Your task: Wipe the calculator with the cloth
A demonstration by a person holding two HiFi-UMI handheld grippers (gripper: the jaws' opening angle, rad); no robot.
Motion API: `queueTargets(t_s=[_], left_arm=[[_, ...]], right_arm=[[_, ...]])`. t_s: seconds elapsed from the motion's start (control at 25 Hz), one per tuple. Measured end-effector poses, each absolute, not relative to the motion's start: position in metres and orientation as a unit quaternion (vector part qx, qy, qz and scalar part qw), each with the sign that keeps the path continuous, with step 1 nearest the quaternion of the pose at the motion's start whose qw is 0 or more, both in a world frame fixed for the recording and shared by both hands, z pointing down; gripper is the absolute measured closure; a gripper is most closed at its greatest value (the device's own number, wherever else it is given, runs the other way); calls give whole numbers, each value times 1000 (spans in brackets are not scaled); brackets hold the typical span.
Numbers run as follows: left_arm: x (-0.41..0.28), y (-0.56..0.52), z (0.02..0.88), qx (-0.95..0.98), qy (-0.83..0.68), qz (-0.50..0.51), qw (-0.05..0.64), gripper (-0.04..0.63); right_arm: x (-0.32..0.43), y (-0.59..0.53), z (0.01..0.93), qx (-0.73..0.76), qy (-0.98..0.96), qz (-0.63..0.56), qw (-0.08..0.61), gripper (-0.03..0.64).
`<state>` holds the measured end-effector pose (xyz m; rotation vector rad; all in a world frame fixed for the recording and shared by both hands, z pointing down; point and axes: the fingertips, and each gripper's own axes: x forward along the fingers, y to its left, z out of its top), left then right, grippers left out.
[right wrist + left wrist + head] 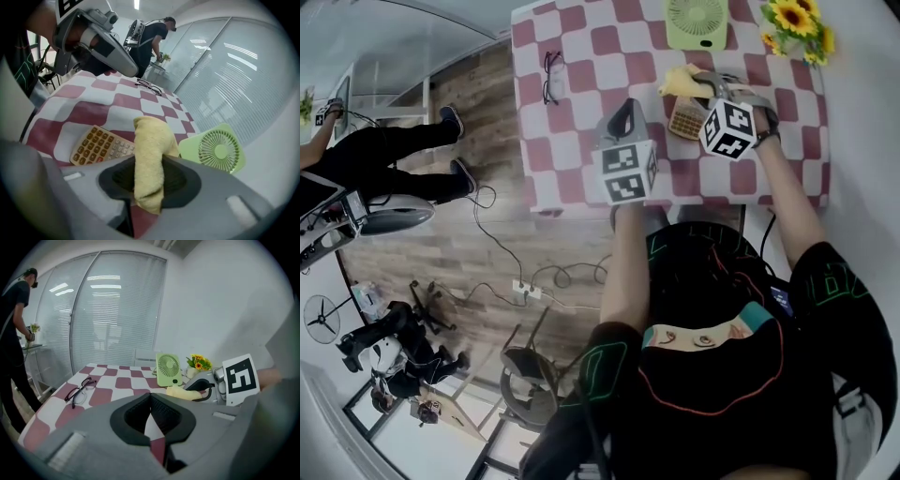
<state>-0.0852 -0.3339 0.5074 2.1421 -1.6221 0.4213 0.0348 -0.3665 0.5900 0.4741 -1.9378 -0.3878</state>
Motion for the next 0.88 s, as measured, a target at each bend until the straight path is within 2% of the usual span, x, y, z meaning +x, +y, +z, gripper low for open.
queueTargets(t_s=[0.88], left_arm=[[-83,-306,491,755,-614,109,200,586]], right_arm=[[15,-290,588,153,-824,-172,518,502]])
